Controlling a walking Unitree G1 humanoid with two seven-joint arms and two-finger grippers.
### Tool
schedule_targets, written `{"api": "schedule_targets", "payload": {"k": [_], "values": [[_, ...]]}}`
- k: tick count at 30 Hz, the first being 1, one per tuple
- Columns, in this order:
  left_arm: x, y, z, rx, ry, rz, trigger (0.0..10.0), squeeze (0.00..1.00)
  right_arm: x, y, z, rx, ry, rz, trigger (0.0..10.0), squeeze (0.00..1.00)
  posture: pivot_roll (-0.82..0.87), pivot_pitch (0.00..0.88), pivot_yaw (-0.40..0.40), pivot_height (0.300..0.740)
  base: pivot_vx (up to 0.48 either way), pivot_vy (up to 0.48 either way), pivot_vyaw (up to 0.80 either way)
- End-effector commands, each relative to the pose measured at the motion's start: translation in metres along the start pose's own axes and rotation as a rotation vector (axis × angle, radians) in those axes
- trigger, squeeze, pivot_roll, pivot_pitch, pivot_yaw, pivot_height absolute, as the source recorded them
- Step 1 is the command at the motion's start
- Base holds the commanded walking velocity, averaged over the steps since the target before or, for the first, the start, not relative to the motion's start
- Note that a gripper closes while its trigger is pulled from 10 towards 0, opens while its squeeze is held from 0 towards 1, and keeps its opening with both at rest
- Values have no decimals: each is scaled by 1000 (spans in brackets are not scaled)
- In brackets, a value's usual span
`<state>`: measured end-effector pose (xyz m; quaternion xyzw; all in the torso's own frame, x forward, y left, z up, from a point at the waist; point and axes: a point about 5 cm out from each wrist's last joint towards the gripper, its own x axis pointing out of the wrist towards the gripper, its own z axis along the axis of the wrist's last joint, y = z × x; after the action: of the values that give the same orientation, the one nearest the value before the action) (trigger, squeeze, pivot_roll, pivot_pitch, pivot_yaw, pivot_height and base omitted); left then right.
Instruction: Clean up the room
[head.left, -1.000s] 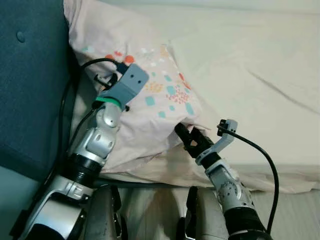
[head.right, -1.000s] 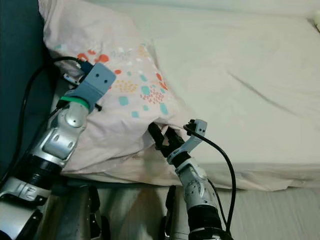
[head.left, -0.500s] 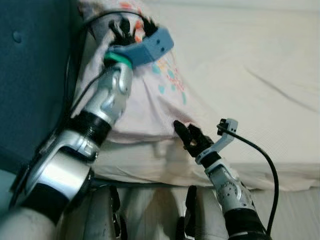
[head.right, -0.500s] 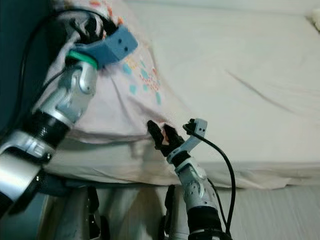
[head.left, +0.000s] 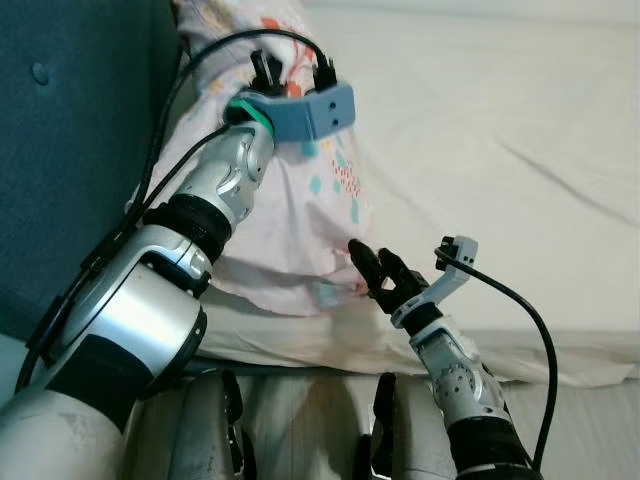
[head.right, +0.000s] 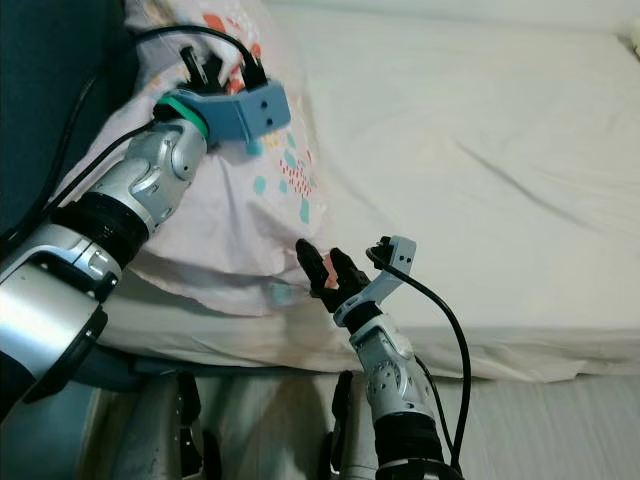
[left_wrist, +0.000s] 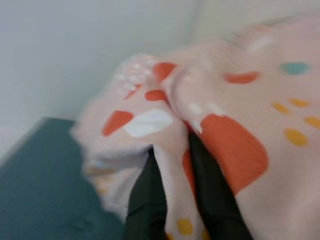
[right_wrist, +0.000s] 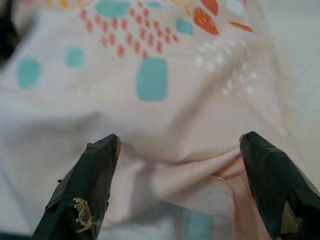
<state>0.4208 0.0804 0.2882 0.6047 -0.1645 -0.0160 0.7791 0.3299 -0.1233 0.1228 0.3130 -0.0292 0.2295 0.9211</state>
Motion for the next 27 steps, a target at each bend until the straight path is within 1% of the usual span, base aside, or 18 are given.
{"api": "schedule_targets", "payload": {"k": [1,3,4,6,7,8,9,11,15,18,19,20,22,23,24,25,26,27], "values": [[-5,-20,2,-26,-16,-55,10000,1000,-5,-3,-3,-9,8,-20,10000,0,54,229,18,575,0,0,0],[-6,-14,-1,-80,-4,53,10000,1000,-6,-3,-2,-9,7,-21,10000,0,54,232,14,575,0,0,0],[-6,-14,-1,-80,-4,53,10000,1000,-6,-3,-2,-9,7,-21,10000,0,54,232,14,575,0,0,0],[-6,6,-9,-119,20,271,10000,1000,-7,-3,-2,-9,7,-22,10000,0,55,234,9,575,0,0,0],[-6,6,-9,-119,20,271,10000,1000,-7,-3,-2,-9,7,-22,10000,0,55,234,9,575,0,0,0],[-7,16,-16,-141,46,351,10000,1000,-6,-3,-2,-9,8,-21,10000,0,60,238,6,575,0,0,0],[-9,36,-29,-202,98,473,10000,0,-6,-2,-3,-9,11,-18,10000,0,60,238,6,575,0,0,0],[-10,43,-34,-220,110,511,10000,0,-5,-2,-3,-9,13,-17,10000,0,60,238,6,575,0,0,0],[-24,89,-46,-297,81,740,10000,0,-6,-1,-4,-8,15,-15,10000,0,67,239,9,575,0,0,0],[-29,99,-46,-320,43,784,10000,0,-6,-1,-4,-8,16,-16,10000,0,67,239,9,575,0,0,0],[-32,103,-45,-354,6,778,10000,0,-6,-1,-5,-8,17,-15,10000,0,67,239,9,575,0,0,0],[-33,80,-35,-506,-52,514,10000,0,-6,0,-5,-13,21,-12,10000,0,69,237,10,575,0,0,0],[-33,80,-35,-506,-52,514,10000,0,-6,0,-5,-13,21,-12,10000,0,69,237,10,575,0,0,0],[-45,49,-23,-648,-111,242,10000,0,-7,0,-5,-26,26,-10,10000,0,74,239,11,575,0,0,0],[-45,49,-23,-648,-111,242,10000,0,-7,0,-5,-26,26,-10,10000,0,74,239,11,575,0,0,0],[-62,24,-12,-776,-152,34,10000,0,-8,-1,-5,-47,31,-13,10000,0,78,239,11,575,0,0,0],[-82,2,-5,-880,-153,-103,10000,0,-10,-4,-4,-138,54,-46,10000,0,87,237,15,575,0,0,0],[-82,2,-5,-880,-153,-103,10000,0,-10,-4,-4,-138,54,-46,10000,0,87,237,15,575,0,0,0]]}}
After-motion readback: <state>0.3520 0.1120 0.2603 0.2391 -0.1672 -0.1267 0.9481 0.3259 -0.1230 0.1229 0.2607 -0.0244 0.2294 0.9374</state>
